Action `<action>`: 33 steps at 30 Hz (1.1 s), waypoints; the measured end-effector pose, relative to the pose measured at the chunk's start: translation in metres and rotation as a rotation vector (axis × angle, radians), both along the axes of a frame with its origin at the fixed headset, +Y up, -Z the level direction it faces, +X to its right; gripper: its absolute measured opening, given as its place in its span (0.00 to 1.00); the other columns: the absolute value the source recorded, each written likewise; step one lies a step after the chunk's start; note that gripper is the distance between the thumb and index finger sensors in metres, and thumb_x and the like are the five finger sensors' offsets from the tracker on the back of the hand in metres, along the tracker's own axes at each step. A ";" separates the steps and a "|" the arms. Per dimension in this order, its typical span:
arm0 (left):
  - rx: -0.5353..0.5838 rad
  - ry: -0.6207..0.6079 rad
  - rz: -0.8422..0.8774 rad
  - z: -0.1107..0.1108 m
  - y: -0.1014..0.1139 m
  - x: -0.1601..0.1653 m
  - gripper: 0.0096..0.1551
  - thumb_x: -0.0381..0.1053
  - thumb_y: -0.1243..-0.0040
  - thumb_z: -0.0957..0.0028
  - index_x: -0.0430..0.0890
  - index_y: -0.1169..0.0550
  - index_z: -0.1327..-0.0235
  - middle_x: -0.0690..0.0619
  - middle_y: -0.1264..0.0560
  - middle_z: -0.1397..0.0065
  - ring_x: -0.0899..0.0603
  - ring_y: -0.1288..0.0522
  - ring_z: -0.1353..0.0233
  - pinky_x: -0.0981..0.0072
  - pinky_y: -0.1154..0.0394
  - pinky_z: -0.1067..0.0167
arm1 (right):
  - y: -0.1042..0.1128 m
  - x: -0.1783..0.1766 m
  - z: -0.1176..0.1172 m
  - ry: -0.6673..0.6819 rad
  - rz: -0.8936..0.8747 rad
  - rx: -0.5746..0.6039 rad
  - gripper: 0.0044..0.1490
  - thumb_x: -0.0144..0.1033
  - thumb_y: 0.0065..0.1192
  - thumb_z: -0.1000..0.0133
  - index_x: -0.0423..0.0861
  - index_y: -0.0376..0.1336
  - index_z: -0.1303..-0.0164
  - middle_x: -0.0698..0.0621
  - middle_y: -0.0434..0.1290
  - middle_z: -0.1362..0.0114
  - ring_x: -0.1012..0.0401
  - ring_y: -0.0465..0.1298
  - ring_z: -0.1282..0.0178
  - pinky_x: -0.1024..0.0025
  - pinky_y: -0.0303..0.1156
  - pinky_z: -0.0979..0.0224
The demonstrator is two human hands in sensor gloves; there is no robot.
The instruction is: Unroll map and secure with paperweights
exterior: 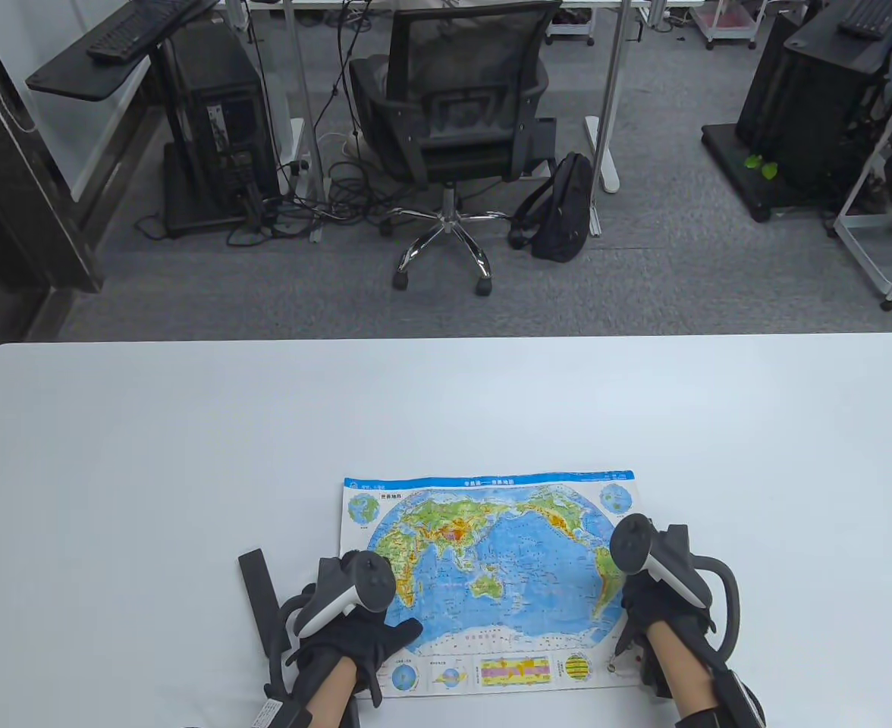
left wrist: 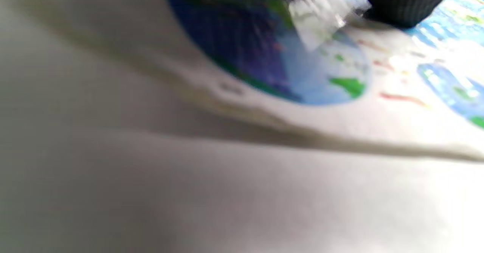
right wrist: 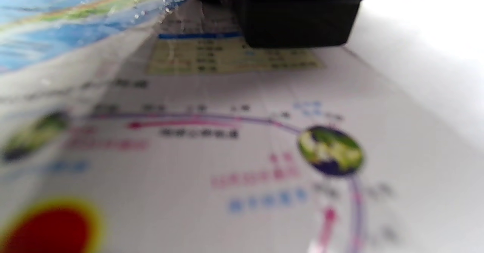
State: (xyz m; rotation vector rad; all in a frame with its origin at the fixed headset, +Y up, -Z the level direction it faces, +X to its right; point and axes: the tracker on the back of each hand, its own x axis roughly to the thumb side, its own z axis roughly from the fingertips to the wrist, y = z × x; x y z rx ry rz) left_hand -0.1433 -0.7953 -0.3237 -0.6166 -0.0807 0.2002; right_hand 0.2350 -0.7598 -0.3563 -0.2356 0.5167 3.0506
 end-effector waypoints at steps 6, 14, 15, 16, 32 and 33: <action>0.053 -0.013 -0.011 -0.002 0.005 -0.013 0.52 0.73 0.55 0.47 0.53 0.63 0.24 0.43 0.69 0.20 0.33 0.71 0.23 0.33 0.65 0.32 | 0.000 -0.002 -0.001 0.003 0.020 -0.018 0.36 0.25 0.53 0.40 0.36 0.43 0.25 0.27 0.45 0.20 0.37 0.56 0.30 0.43 0.65 0.33; 0.109 -0.017 0.031 -0.002 0.008 -0.032 0.44 0.66 0.51 0.44 0.54 0.56 0.23 0.47 0.61 0.18 0.34 0.66 0.21 0.33 0.64 0.32 | 0.001 -0.008 -0.003 0.004 0.070 -0.060 0.37 0.25 0.52 0.40 0.36 0.42 0.25 0.27 0.44 0.20 0.36 0.55 0.28 0.39 0.62 0.32; 0.106 -0.015 0.041 -0.002 0.007 -0.033 0.44 0.66 0.52 0.43 0.54 0.56 0.23 0.48 0.62 0.18 0.34 0.66 0.21 0.33 0.64 0.32 | 0.001 -0.008 -0.004 0.005 0.070 -0.068 0.37 0.25 0.52 0.40 0.36 0.42 0.25 0.27 0.44 0.20 0.36 0.55 0.28 0.39 0.62 0.31; 0.100 -0.012 0.046 -0.002 0.006 -0.033 0.44 0.66 0.52 0.43 0.55 0.56 0.23 0.48 0.63 0.18 0.34 0.66 0.22 0.33 0.64 0.32 | 0.001 -0.008 -0.004 0.004 0.063 -0.073 0.37 0.25 0.52 0.40 0.36 0.41 0.25 0.27 0.43 0.20 0.36 0.55 0.28 0.38 0.61 0.31; 0.076 -0.003 0.087 -0.005 0.005 -0.036 0.43 0.65 0.51 0.43 0.55 0.56 0.23 0.49 0.63 0.18 0.33 0.65 0.22 0.33 0.60 0.31 | 0.025 -0.054 -0.006 0.087 0.013 -0.039 0.46 0.35 0.54 0.38 0.39 0.31 0.25 0.29 0.29 0.21 0.27 0.38 0.26 0.25 0.45 0.32; 0.076 -0.001 0.090 -0.005 0.005 -0.037 0.43 0.64 0.51 0.43 0.55 0.56 0.23 0.49 0.63 0.18 0.33 0.65 0.22 0.34 0.60 0.31 | 0.027 -0.063 -0.006 0.114 0.000 -0.036 0.47 0.37 0.55 0.38 0.40 0.31 0.24 0.30 0.28 0.21 0.26 0.37 0.27 0.23 0.43 0.33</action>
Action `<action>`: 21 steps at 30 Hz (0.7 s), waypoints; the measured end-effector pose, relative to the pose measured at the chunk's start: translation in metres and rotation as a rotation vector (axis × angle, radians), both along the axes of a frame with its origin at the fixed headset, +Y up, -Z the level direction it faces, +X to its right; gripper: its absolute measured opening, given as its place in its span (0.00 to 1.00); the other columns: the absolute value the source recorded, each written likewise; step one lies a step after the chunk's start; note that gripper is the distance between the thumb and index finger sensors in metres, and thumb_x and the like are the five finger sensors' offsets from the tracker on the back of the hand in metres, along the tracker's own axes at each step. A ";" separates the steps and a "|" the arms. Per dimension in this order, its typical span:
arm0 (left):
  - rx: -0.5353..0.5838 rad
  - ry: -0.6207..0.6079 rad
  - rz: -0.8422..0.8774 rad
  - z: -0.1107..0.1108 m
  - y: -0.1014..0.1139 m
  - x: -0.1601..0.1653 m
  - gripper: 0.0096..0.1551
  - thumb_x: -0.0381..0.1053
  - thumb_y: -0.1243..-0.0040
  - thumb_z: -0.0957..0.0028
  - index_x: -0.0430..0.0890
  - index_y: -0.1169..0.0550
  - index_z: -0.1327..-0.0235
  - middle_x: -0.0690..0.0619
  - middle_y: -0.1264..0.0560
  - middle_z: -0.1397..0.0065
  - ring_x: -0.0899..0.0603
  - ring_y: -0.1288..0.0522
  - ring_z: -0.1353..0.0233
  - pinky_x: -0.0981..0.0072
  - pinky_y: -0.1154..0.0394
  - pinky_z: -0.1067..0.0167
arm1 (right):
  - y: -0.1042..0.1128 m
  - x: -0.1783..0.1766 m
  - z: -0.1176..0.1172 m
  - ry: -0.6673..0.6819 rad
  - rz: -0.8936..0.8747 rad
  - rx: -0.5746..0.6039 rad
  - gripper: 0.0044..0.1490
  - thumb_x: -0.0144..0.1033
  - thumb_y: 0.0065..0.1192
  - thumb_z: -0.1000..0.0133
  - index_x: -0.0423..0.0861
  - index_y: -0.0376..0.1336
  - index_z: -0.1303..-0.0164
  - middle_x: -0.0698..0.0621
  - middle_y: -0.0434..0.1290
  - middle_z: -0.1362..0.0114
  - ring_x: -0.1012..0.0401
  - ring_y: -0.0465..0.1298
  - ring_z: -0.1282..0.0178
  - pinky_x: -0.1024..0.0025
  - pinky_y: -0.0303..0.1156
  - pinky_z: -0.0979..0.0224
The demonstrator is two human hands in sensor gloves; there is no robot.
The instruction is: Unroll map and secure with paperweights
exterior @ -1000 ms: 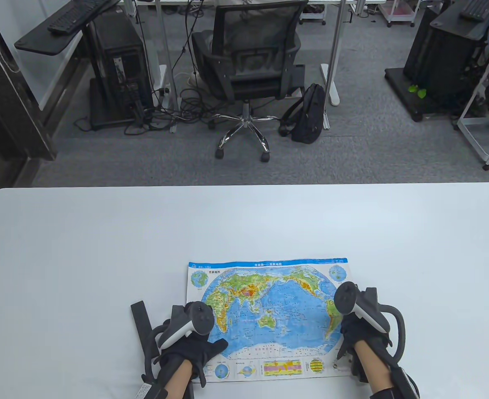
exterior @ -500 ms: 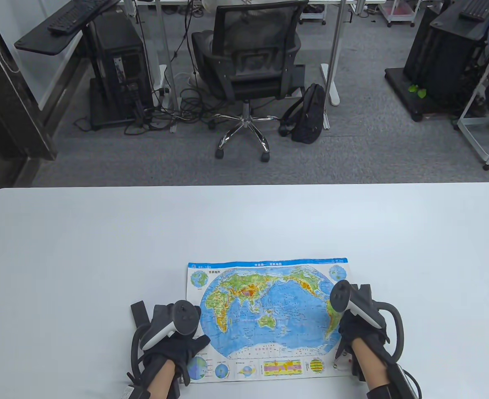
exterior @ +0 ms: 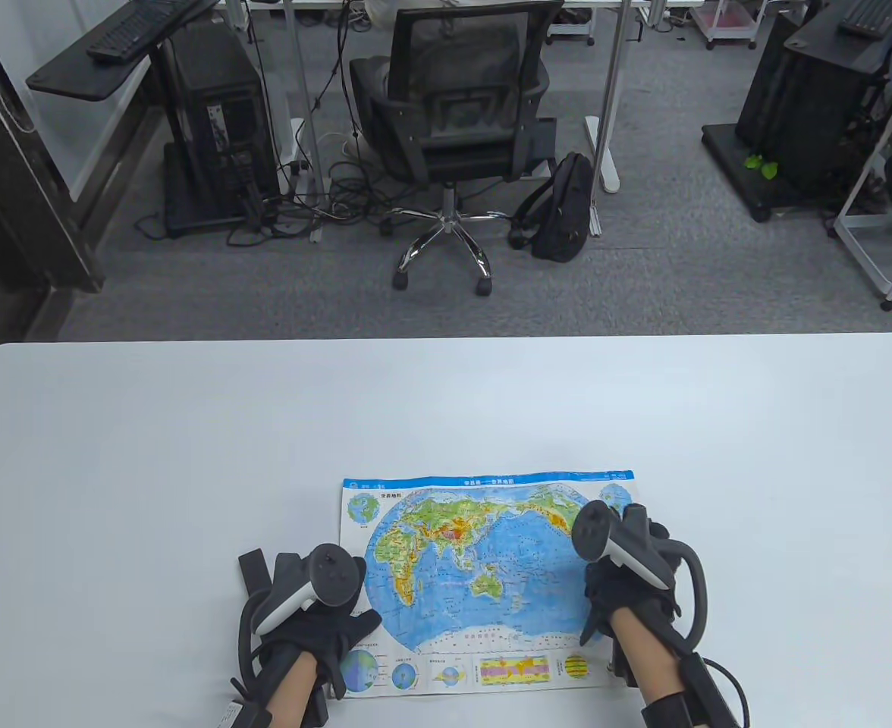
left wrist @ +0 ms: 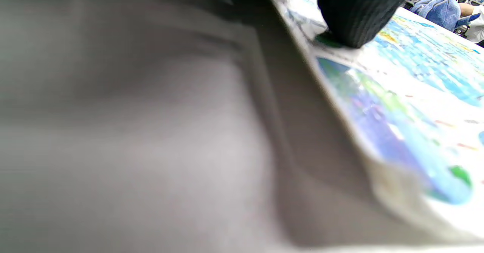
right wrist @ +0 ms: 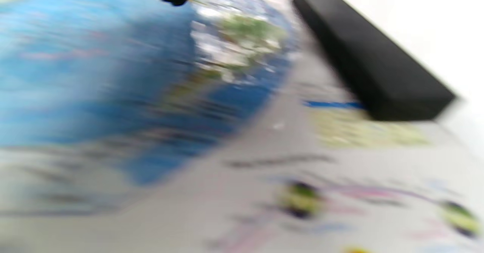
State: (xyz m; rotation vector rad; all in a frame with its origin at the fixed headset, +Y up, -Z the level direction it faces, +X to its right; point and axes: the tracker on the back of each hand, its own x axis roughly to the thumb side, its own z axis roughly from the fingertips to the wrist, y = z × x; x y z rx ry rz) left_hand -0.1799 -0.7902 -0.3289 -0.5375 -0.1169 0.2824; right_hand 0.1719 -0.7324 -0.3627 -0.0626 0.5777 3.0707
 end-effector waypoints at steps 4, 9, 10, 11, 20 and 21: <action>-0.002 0.003 0.014 -0.001 0.000 -0.001 0.43 0.63 0.50 0.42 0.56 0.55 0.23 0.49 0.63 0.18 0.33 0.65 0.22 0.34 0.60 0.31 | 0.003 -0.057 0.000 0.191 -0.087 -0.063 0.51 0.48 0.57 0.39 0.43 0.31 0.23 0.29 0.26 0.21 0.24 0.34 0.28 0.20 0.41 0.36; 0.000 0.002 0.018 -0.001 0.000 -0.002 0.43 0.63 0.50 0.42 0.56 0.55 0.23 0.49 0.63 0.18 0.33 0.65 0.22 0.35 0.60 0.31 | -0.013 -0.115 0.002 0.383 -0.158 -0.173 0.52 0.52 0.56 0.39 0.47 0.30 0.23 0.30 0.24 0.22 0.24 0.32 0.30 0.17 0.41 0.39; -0.003 0.003 0.023 -0.001 0.000 -0.002 0.42 0.63 0.50 0.42 0.56 0.55 0.23 0.49 0.62 0.18 0.33 0.65 0.22 0.35 0.60 0.31 | -0.017 -0.128 0.002 0.417 -0.180 -0.197 0.51 0.52 0.56 0.39 0.47 0.30 0.24 0.30 0.24 0.23 0.24 0.32 0.31 0.17 0.41 0.39; -0.004 0.004 0.028 -0.001 0.000 -0.002 0.42 0.62 0.49 0.42 0.56 0.55 0.23 0.49 0.62 0.18 0.33 0.65 0.22 0.35 0.60 0.31 | -0.020 -0.135 0.002 0.429 -0.192 -0.207 0.51 0.52 0.56 0.39 0.48 0.30 0.24 0.31 0.24 0.23 0.24 0.32 0.31 0.17 0.41 0.40; -0.013 0.010 0.062 -0.003 0.001 -0.005 0.41 0.59 0.48 0.42 0.55 0.54 0.23 0.49 0.62 0.18 0.33 0.65 0.22 0.35 0.60 0.31 | -0.035 -0.192 -0.001 0.483 -0.171 -0.270 0.46 0.50 0.52 0.38 0.52 0.31 0.25 0.33 0.22 0.24 0.24 0.28 0.33 0.17 0.38 0.42; -0.011 0.008 0.061 -0.003 0.001 -0.005 0.41 0.59 0.48 0.41 0.56 0.53 0.23 0.49 0.61 0.18 0.33 0.65 0.22 0.35 0.60 0.31 | -0.037 -0.194 -0.001 0.472 -0.173 -0.266 0.45 0.51 0.51 0.38 0.52 0.31 0.25 0.32 0.22 0.24 0.24 0.29 0.34 0.17 0.39 0.41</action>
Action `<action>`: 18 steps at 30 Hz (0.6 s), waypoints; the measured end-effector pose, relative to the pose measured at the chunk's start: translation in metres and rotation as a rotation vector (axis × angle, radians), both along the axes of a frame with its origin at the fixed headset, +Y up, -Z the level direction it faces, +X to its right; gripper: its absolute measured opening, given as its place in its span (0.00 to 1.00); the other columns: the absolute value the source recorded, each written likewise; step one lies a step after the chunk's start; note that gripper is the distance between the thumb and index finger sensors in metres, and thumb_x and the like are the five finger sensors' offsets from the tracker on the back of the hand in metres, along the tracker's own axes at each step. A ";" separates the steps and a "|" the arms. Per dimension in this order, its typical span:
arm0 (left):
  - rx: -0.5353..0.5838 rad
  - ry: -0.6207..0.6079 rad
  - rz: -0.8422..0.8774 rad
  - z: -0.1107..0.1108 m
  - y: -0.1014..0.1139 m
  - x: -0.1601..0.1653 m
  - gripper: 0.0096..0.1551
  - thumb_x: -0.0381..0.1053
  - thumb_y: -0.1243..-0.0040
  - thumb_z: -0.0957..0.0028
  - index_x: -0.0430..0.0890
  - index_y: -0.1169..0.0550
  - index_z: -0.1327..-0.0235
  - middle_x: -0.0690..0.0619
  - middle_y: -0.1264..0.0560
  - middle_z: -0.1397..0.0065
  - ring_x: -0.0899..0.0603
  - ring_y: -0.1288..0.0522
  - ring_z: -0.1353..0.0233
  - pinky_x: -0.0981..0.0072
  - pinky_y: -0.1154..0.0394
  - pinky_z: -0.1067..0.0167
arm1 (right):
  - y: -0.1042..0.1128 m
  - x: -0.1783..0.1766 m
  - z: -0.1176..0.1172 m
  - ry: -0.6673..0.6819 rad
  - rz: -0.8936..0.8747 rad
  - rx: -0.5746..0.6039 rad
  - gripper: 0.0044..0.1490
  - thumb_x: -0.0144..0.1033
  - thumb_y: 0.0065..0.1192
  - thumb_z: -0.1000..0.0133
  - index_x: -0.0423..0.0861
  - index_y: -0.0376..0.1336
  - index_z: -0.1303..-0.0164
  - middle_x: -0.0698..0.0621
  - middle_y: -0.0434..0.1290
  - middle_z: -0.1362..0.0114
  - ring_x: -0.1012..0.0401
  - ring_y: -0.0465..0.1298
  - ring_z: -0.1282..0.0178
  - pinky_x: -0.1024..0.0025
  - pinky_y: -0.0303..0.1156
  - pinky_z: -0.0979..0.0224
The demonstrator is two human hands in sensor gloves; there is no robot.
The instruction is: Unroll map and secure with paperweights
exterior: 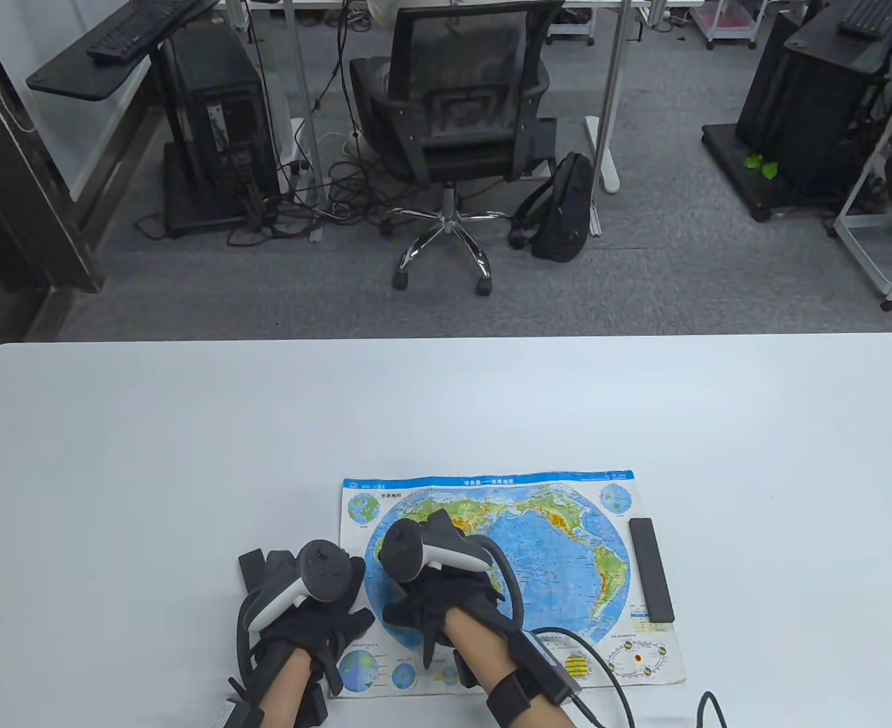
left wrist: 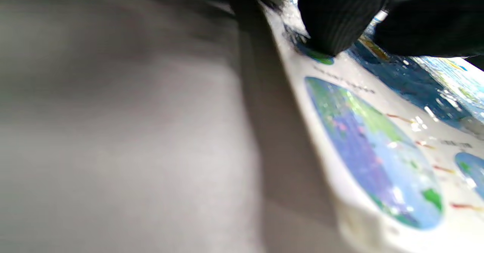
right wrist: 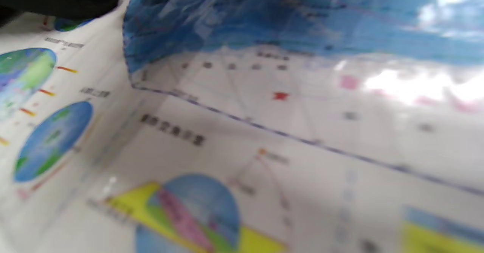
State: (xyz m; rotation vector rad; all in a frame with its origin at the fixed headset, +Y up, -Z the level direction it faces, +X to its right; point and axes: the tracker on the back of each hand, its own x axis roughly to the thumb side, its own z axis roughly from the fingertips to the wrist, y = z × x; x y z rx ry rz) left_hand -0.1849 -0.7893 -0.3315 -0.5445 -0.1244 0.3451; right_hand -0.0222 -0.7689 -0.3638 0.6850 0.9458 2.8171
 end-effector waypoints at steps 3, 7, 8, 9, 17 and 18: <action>0.001 -0.007 -0.003 -0.001 0.000 0.000 0.41 0.59 0.47 0.41 0.55 0.53 0.23 0.49 0.61 0.18 0.33 0.64 0.22 0.35 0.60 0.31 | -0.008 -0.002 0.001 -0.081 -0.036 -0.050 0.42 0.49 0.50 0.37 0.53 0.32 0.25 0.30 0.23 0.25 0.22 0.29 0.35 0.18 0.37 0.42; 0.000 -0.008 -0.004 -0.001 0.000 -0.001 0.41 0.58 0.47 0.42 0.55 0.53 0.23 0.49 0.61 0.18 0.33 0.64 0.22 0.35 0.59 0.31 | -0.011 -0.005 0.002 -0.055 0.019 -0.036 0.41 0.50 0.49 0.37 0.54 0.32 0.25 0.30 0.22 0.25 0.22 0.29 0.36 0.18 0.38 0.44; 0.001 -0.008 -0.002 -0.001 0.001 -0.001 0.41 0.58 0.47 0.42 0.55 0.53 0.23 0.49 0.61 0.18 0.33 0.64 0.22 0.35 0.59 0.31 | -0.011 -0.005 0.002 -0.055 0.019 -0.038 0.41 0.50 0.49 0.37 0.55 0.33 0.25 0.30 0.22 0.25 0.22 0.29 0.36 0.18 0.38 0.43; 0.005 -0.008 0.002 -0.001 0.000 -0.001 0.41 0.58 0.47 0.42 0.55 0.53 0.23 0.49 0.60 0.18 0.33 0.63 0.22 0.35 0.59 0.31 | -0.011 -0.004 0.002 -0.059 0.011 -0.044 0.41 0.50 0.49 0.37 0.55 0.34 0.25 0.30 0.22 0.25 0.22 0.29 0.36 0.18 0.38 0.44; 0.054 0.009 0.133 0.003 0.015 -0.007 0.41 0.56 0.46 0.42 0.54 0.52 0.22 0.48 0.60 0.18 0.32 0.61 0.21 0.35 0.55 0.30 | -0.012 -0.005 0.002 -0.073 -0.006 -0.020 0.40 0.51 0.51 0.38 0.55 0.36 0.24 0.29 0.24 0.24 0.22 0.30 0.36 0.18 0.38 0.45; 0.061 0.007 0.147 0.004 0.018 -0.008 0.41 0.56 0.46 0.42 0.54 0.52 0.22 0.48 0.60 0.18 0.32 0.61 0.21 0.35 0.55 0.30 | -0.012 -0.005 0.002 -0.073 -0.005 -0.021 0.40 0.51 0.51 0.38 0.55 0.36 0.24 0.30 0.24 0.24 0.22 0.30 0.36 0.18 0.38 0.44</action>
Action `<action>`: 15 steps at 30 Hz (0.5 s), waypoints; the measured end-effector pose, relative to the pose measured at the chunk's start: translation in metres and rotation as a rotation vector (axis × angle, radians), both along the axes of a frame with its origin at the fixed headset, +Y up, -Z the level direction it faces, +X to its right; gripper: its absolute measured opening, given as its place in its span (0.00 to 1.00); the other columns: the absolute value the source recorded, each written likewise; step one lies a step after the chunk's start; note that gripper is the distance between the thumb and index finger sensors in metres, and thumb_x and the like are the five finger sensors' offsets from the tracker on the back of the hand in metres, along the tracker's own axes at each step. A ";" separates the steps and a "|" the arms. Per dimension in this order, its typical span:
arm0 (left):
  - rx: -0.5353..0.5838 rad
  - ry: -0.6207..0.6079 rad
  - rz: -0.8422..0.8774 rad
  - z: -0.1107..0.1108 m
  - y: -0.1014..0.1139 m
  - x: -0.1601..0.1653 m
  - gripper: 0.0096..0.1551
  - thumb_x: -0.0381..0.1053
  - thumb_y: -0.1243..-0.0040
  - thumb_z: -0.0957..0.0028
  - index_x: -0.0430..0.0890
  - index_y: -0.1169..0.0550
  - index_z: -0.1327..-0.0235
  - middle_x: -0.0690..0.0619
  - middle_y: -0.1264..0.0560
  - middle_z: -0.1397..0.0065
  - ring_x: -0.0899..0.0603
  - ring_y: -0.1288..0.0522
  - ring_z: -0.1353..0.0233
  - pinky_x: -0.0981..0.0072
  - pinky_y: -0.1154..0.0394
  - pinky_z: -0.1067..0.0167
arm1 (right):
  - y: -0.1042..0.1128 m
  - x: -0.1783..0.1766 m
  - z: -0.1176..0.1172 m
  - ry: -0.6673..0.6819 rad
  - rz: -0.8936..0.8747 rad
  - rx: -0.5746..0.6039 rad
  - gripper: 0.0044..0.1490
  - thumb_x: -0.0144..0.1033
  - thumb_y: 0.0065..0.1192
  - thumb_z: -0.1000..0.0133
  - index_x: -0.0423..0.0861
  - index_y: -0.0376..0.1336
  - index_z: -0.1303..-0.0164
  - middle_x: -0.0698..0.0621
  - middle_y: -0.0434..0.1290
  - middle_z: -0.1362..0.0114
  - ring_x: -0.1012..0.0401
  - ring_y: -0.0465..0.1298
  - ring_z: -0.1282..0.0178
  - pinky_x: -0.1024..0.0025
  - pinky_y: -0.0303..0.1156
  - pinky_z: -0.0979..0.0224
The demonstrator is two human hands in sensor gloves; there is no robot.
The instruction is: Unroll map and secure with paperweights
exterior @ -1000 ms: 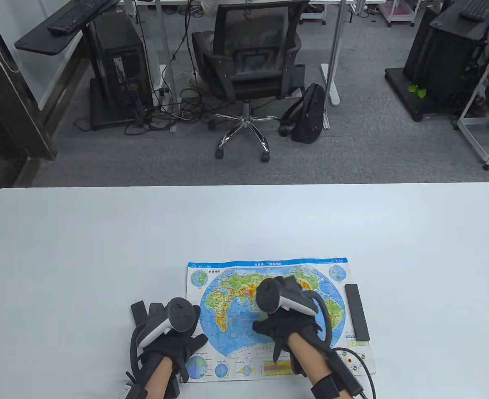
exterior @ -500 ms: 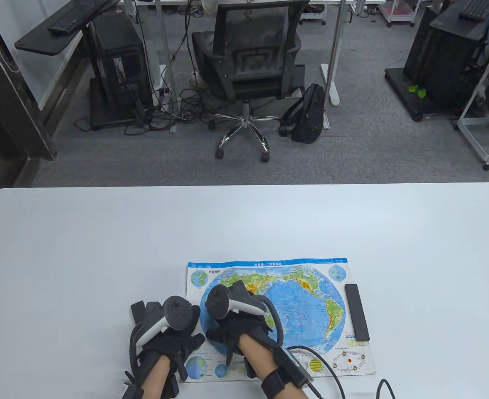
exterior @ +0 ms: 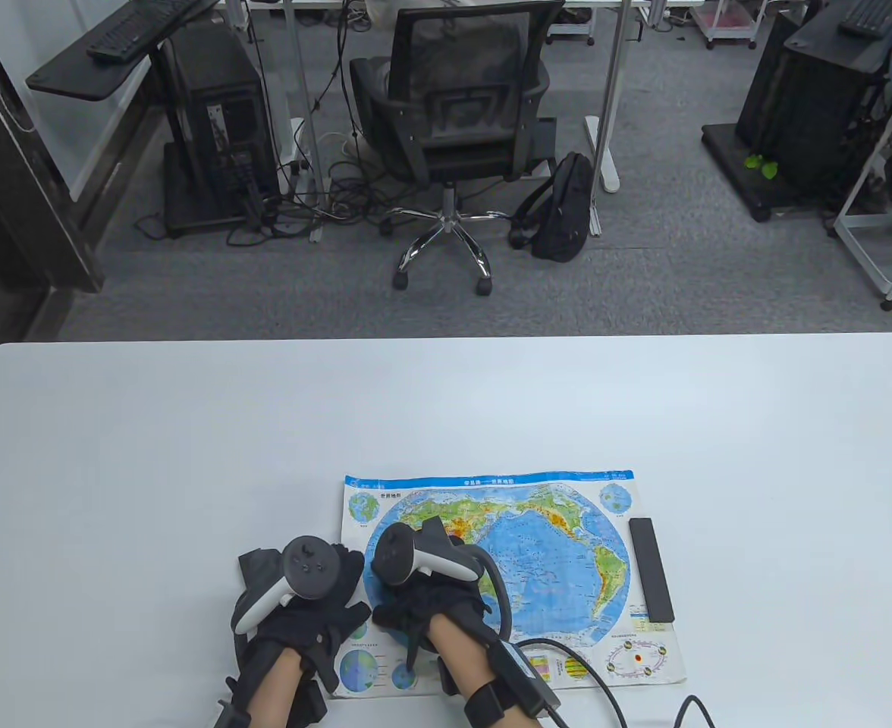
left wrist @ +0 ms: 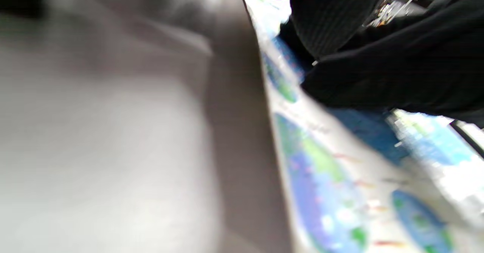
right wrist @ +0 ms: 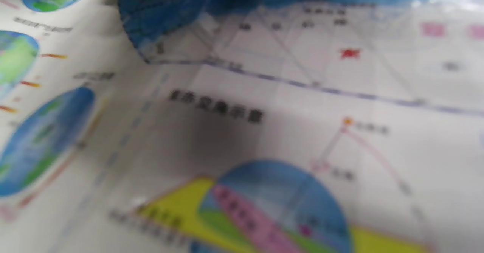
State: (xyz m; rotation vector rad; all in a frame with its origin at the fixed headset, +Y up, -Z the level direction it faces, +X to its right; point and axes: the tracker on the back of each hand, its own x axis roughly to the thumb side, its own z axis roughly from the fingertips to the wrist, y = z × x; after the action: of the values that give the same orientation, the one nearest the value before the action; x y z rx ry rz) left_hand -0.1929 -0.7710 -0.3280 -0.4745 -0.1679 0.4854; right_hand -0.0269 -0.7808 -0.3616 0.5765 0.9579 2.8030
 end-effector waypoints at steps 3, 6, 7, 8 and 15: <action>0.047 0.024 0.056 0.004 0.015 -0.008 0.42 0.57 0.46 0.42 0.54 0.53 0.22 0.48 0.60 0.18 0.32 0.61 0.21 0.35 0.55 0.30 | 0.000 0.000 0.000 0.001 0.003 0.000 0.41 0.51 0.51 0.38 0.55 0.36 0.24 0.29 0.24 0.24 0.22 0.30 0.36 0.18 0.39 0.45; 0.082 0.124 0.049 0.007 0.024 -0.025 0.43 0.57 0.46 0.42 0.53 0.54 0.22 0.45 0.63 0.18 0.31 0.63 0.22 0.34 0.56 0.30 | 0.000 0.000 0.000 0.000 0.004 -0.002 0.41 0.51 0.51 0.38 0.55 0.36 0.24 0.29 0.24 0.24 0.22 0.30 0.36 0.18 0.39 0.44; 0.077 0.157 0.027 0.008 0.024 -0.030 0.44 0.58 0.46 0.42 0.52 0.55 0.22 0.44 0.64 0.19 0.31 0.64 0.22 0.34 0.57 0.31 | 0.001 0.000 0.000 0.000 0.005 -0.002 0.41 0.51 0.51 0.38 0.55 0.37 0.24 0.29 0.24 0.24 0.22 0.30 0.36 0.18 0.39 0.44; 0.054 0.207 -0.019 0.010 0.022 -0.039 0.45 0.58 0.47 0.41 0.51 0.57 0.22 0.42 0.66 0.20 0.30 0.65 0.23 0.33 0.58 0.31 | 0.001 0.000 0.000 -0.001 0.004 -0.003 0.41 0.51 0.51 0.38 0.55 0.37 0.24 0.30 0.24 0.24 0.22 0.30 0.36 0.18 0.39 0.44; -0.177 0.384 -0.182 0.018 -0.010 -0.070 0.53 0.66 0.50 0.41 0.48 0.67 0.27 0.34 0.74 0.26 0.23 0.72 0.29 0.28 0.60 0.36 | 0.001 0.000 0.000 -0.003 0.006 -0.006 0.41 0.51 0.51 0.38 0.55 0.36 0.24 0.30 0.24 0.24 0.22 0.30 0.36 0.18 0.39 0.44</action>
State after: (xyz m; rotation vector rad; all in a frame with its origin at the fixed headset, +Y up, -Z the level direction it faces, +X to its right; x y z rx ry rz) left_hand -0.2631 -0.7812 -0.3102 -0.5540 0.2875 0.4062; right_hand -0.0273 -0.7798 -0.3620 0.5689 0.9686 2.8046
